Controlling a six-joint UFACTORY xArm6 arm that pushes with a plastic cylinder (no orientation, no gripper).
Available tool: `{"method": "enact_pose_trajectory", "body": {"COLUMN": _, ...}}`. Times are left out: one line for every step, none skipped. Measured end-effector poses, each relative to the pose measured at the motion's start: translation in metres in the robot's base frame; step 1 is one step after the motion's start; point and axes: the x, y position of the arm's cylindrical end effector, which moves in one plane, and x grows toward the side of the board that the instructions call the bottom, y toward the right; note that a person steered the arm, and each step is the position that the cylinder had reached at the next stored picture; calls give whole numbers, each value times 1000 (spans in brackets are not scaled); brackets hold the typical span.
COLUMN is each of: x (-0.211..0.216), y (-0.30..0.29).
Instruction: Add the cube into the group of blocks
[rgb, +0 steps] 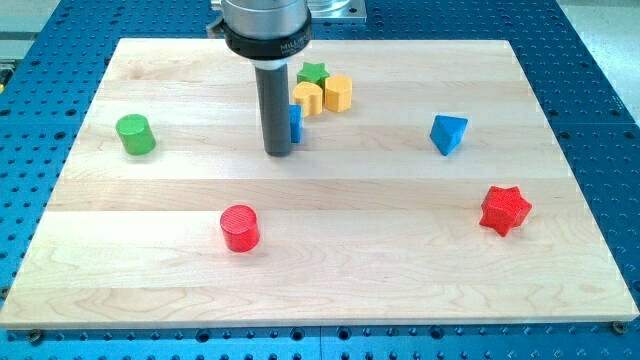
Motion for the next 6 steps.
{"method": "enact_pose_trajectory", "body": {"x": -12, "y": -5}}
{"method": "enact_pose_trajectory", "body": {"x": 31, "y": 10}}
{"method": "enact_pose_trajectory", "body": {"x": 11, "y": 39}}
{"method": "enact_pose_trajectory", "body": {"x": -13, "y": 16}}
{"method": "enact_pose_trajectory", "body": {"x": -29, "y": 1}}
{"method": "enact_pose_trajectory", "body": {"x": -46, "y": 5}}
